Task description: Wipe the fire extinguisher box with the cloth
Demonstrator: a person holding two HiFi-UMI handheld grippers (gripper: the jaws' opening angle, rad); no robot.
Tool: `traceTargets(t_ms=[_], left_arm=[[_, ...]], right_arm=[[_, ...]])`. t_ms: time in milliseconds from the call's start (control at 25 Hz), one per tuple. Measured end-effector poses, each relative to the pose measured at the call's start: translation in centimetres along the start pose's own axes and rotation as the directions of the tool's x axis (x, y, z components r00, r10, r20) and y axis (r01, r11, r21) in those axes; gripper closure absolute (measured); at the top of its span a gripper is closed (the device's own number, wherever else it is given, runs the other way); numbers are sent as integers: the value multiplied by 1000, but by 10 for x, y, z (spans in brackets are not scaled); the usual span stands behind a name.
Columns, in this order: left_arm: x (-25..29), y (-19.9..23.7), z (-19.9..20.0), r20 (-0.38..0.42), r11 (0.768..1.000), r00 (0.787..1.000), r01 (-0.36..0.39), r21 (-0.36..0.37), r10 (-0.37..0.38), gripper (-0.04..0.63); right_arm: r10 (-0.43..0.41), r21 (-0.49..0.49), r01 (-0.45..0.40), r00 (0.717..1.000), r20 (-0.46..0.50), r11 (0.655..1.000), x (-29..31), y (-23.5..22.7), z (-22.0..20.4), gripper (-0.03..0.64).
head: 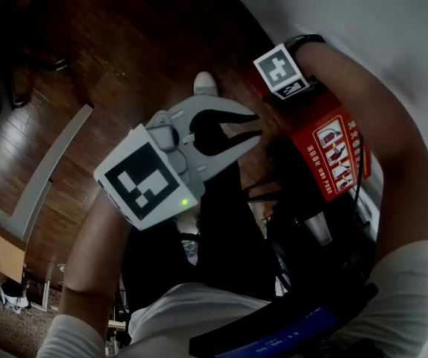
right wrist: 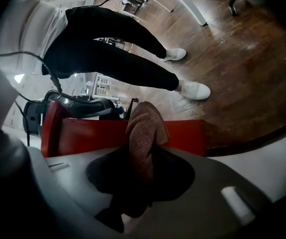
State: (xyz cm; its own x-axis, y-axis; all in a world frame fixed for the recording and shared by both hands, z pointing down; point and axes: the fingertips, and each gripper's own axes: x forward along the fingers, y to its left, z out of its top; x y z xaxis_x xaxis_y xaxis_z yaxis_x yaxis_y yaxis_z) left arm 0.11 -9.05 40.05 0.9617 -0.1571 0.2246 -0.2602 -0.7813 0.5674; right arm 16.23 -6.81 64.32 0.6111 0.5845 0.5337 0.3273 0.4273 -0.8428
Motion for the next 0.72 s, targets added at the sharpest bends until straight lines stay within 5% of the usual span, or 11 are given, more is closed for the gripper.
traceTargets(t_ms=[440,720], left_arm=[[11,46,-38,29,994,999,-26,-107,29,533],[19,67,-64,80,991,997,-9,-133,20,533]], right_arm=[[-79,42,78,997,16,996,83,-133,7,502],[-56,46,58,998,-31,997,122,-184,5,502]])
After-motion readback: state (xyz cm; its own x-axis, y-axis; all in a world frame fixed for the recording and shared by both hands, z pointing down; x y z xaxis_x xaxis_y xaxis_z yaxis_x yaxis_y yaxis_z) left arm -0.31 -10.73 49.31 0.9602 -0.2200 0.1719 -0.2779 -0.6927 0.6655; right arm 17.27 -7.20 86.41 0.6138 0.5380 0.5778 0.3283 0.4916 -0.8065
